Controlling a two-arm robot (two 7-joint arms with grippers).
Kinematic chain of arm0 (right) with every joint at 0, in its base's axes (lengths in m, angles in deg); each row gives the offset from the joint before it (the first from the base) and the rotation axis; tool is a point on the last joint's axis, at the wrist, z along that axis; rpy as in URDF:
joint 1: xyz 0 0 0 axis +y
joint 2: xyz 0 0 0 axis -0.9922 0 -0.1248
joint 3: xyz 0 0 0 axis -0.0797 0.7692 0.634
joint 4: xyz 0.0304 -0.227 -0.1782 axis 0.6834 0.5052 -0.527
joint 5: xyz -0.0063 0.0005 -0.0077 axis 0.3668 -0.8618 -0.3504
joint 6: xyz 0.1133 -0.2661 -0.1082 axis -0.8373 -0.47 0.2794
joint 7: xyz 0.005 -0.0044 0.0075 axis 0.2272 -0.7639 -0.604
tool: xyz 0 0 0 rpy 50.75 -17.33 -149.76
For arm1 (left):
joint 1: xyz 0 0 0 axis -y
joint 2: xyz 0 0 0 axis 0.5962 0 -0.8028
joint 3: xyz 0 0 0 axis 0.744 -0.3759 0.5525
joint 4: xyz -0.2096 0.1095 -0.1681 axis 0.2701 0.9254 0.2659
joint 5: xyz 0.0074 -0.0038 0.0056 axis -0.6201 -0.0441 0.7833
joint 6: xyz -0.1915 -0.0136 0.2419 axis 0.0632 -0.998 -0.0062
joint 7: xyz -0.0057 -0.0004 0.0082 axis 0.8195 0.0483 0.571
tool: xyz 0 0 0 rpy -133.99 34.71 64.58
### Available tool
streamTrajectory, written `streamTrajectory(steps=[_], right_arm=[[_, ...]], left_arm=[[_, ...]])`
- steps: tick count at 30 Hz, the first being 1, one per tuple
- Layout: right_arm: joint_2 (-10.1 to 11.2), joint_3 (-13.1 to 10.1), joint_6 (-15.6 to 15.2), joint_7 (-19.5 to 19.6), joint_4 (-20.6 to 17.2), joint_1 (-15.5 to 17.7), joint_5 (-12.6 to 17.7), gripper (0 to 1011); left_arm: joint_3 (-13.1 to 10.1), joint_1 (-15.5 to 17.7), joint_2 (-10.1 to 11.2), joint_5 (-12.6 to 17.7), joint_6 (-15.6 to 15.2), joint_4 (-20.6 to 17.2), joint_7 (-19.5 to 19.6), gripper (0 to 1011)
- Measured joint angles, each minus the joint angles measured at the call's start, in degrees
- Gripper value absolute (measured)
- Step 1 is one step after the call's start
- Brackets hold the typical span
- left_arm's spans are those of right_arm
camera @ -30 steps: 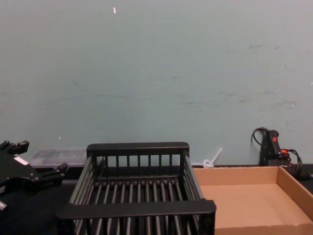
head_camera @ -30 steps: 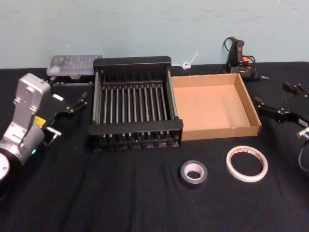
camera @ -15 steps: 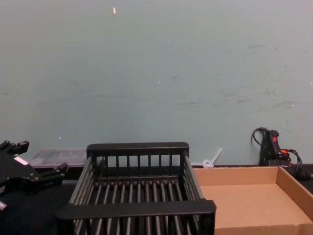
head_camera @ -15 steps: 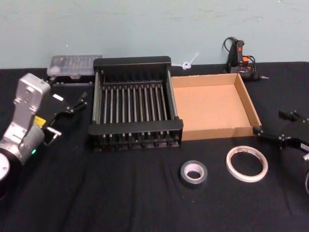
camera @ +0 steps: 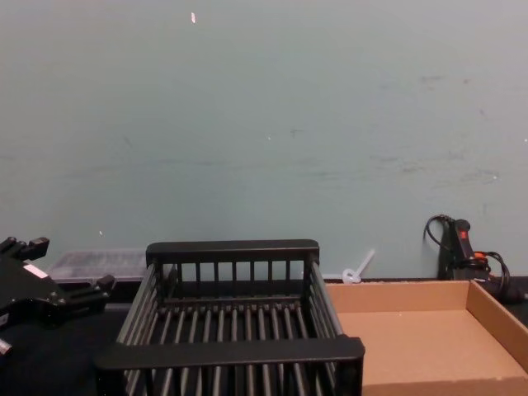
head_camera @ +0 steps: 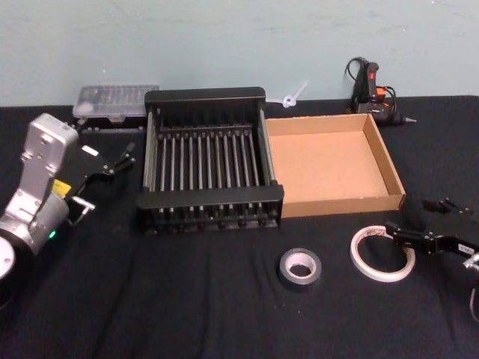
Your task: Pick up the white tape and place it into the black box , Pick up the silver tape and place it into the brown box.
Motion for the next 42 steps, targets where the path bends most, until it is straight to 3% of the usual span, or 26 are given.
streamTrajectory(steps=[19, 42], right_arm=[[-2.7, 2.5, -2.4, -0.4, 5.1, -2.9, -1.6, 1002], [-4.5, 3.0, -3.1, 0.1, 7.6, -4.1, -3.3, 1002]], left_arm=[[0.0, 0.0, 0.0, 0.0, 0.0, 0.0, 0.0, 1001], [0.0, 0.0, 0.0, 0.0, 0.0, 0.0, 0.0, 1001]])
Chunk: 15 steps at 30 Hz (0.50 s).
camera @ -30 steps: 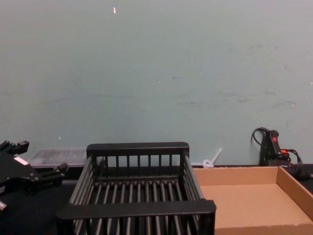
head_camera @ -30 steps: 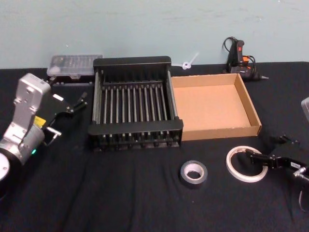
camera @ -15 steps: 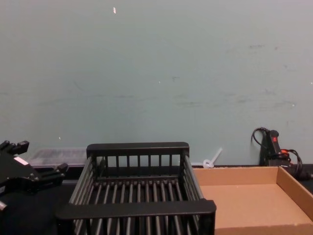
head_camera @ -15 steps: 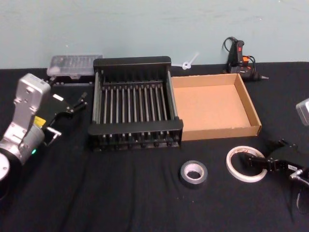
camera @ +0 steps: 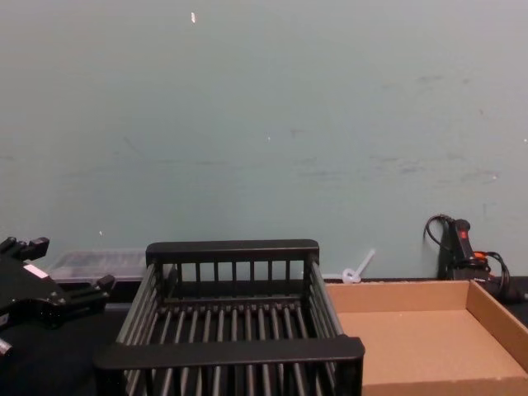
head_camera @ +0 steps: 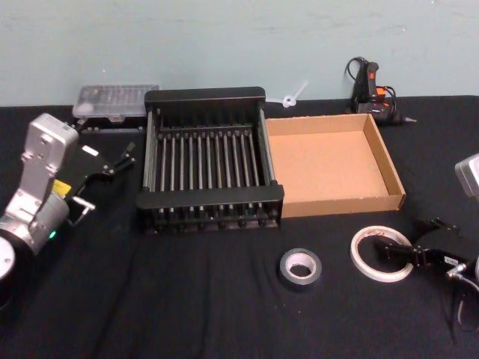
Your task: Pick up the white tape and place it into the black box , Pick up the silver tape and place it into the brown box.
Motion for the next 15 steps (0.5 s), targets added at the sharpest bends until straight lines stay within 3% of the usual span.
streamTrajectory(steps=[15], right_arm=[[-0.4, 0.4, -0.5, -0.6, 0.7, -0.6, -1.5, 1003]], left_arm=[[0.0, 0.0, 0.0, 0.0, 0.0, 0.0, 0.0, 1001]])
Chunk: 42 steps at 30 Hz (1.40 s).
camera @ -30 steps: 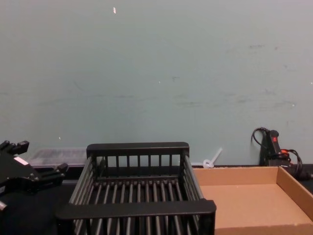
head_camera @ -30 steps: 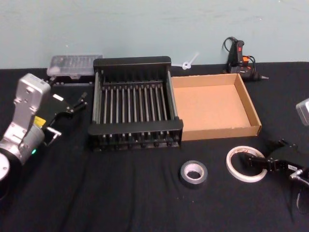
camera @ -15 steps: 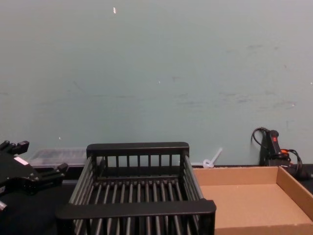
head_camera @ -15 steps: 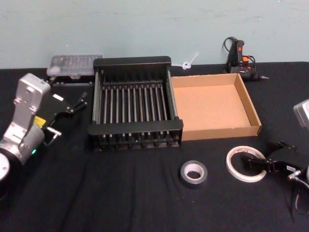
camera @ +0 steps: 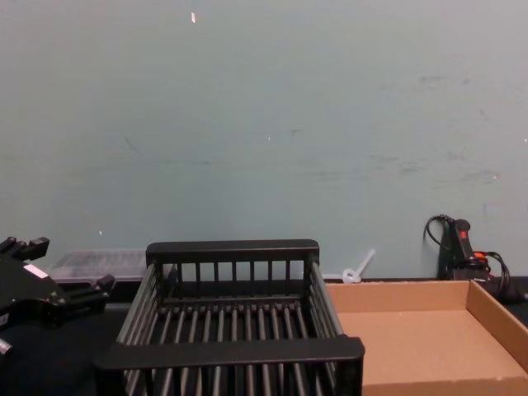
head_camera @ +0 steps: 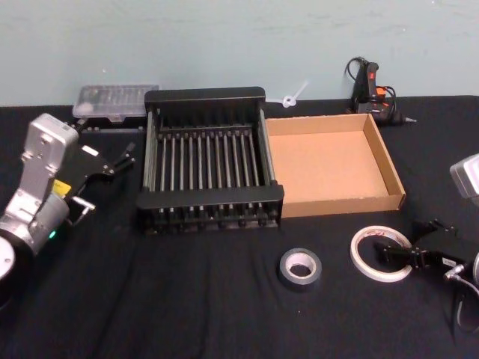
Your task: Pick up the white tape and place it into the black box , Pick up the silver tape and place it into the brown box.
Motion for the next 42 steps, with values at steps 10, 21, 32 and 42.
streamTrajectory(steps=[10, 21, 32, 42], right_arm=[[-0.3, -0.1, -0.2, -0.3, 0.1, 0.0, -0.4, 1002], [-0.4, -0.2, -0.2, 0.1, 0.1, 0.0, -0.8, 1002], [-0.3, -0.2, -0.2, 0.0, 0.1, 0.0, -0.6, 1002], [-0.3, -0.2, -0.2, 0.0, 0.1, 0.0, -0.6, 952]], left_arm=[[0.0, 0.0, 0.0, 0.0, 0.0, 0.0, 0.0, 1001], [0.0, 0.0, 0.0, 0.0, 0.0, 0.0, 0.0, 1001], [0.0, 0.0, 0.0, 0.0, 0.0, 0.0, 0.0, 1001], [0.0, 0.0, 0.0, 0.0, 0.0, 0.0, 0.0, 1001]])
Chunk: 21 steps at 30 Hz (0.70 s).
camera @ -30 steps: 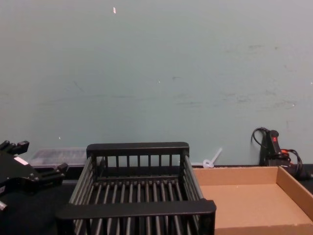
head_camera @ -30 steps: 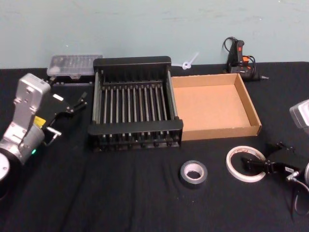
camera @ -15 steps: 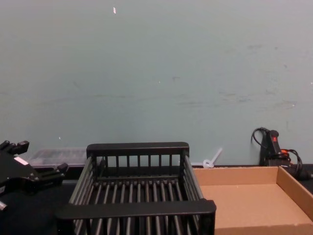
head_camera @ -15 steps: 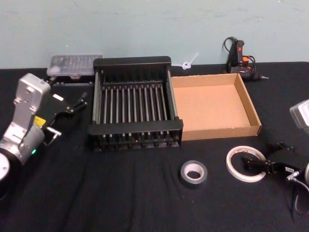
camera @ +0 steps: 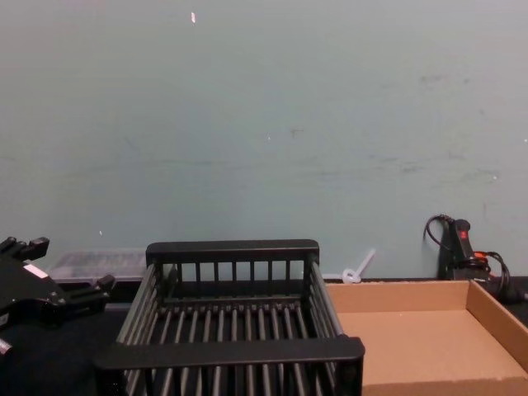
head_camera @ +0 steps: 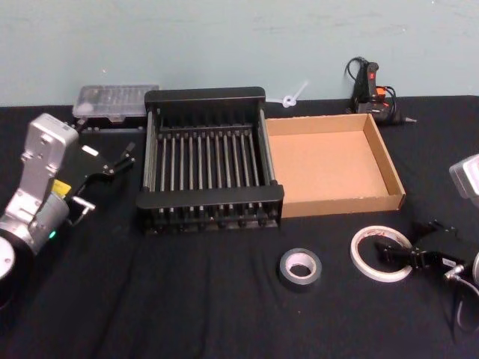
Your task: Pick up the white tape and place it into the black box , Pick up the silver tape and place it into the brown box.
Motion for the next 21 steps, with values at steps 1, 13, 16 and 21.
streamTrajectory(steps=[1, 13, 16, 21], right_arm=[[0.0, 0.0, 0.0, 0.0, 0.0, 0.0, 0.0, 952], [0.0, 0.0, 0.1, 0.0, 0.0, 0.0, 0.0, 626], [0.0, 0.0, 0.1, 0.0, 0.0, 0.0, 0.1, 507], [0.0, 0.0, 0.0, 0.0, 0.0, 0.0, 0.1, 359]], left_arm=[[0.0, 0.0, 0.0, 0.0, 0.0, 0.0, 0.0, 1001], [0.0, 0.0, 0.0, 0.0, 0.0, 0.0, 0.0, 1001], [0.0, 0.0, 0.0, 0.0, 0.0, 0.0, 0.0, 1001], [0.0, 0.0, 0.0, 0.0, 0.0, 0.0, 0.0, 1001]])
